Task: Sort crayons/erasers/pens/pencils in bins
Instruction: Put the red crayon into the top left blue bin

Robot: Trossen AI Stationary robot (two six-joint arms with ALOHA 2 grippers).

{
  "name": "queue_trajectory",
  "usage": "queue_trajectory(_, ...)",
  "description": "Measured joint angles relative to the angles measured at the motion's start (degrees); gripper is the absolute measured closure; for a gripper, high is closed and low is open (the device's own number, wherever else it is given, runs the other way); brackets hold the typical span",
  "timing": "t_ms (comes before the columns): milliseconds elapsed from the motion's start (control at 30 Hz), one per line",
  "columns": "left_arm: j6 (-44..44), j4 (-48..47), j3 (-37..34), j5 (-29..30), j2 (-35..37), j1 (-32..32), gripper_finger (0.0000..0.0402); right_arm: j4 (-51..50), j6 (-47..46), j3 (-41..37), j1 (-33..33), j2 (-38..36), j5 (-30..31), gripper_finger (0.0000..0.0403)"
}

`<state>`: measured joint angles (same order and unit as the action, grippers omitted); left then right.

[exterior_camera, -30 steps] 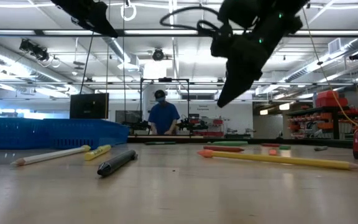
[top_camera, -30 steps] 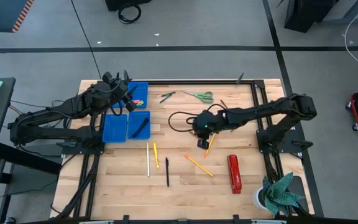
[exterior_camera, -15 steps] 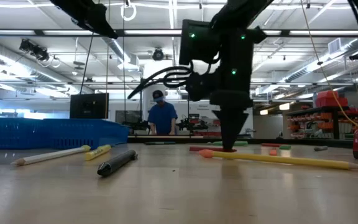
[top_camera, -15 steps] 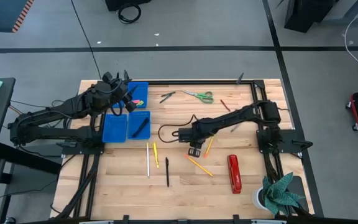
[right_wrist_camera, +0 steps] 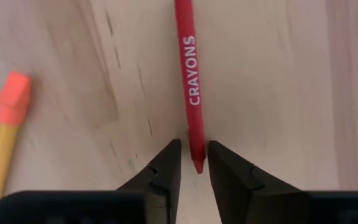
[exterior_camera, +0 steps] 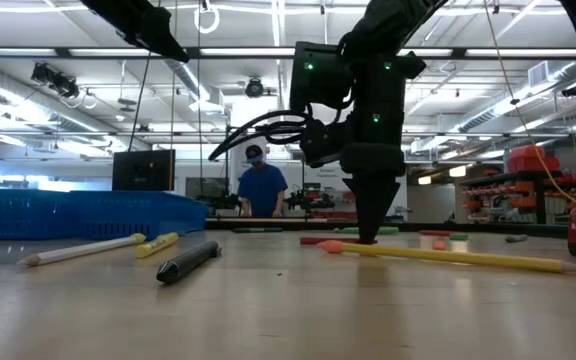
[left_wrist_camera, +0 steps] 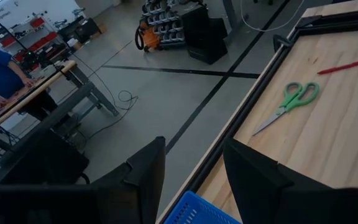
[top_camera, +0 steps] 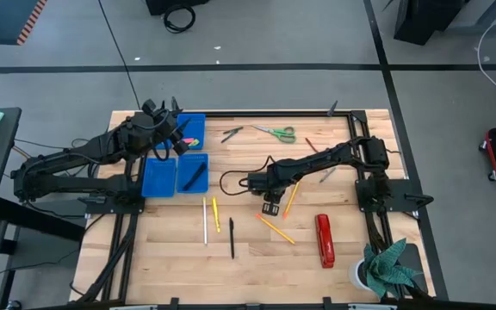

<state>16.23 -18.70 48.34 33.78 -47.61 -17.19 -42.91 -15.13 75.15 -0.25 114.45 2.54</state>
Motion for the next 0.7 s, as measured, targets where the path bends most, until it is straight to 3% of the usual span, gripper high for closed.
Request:
queue_trajectory(433, -0.13, 0.0, 0.0, -0.02, 0.0, 0.0, 0.023, 1.09, 7.94, -0.17, 0.0, 0.15, -0.01, 0.0375)
queue_trajectory(700, -0.11, 0.02, 0.0, -0.02, 0.0, 0.0, 0.023, 2.6, 8.15, -0.46, -0.14, -3.87, -0.02, 0.0386)
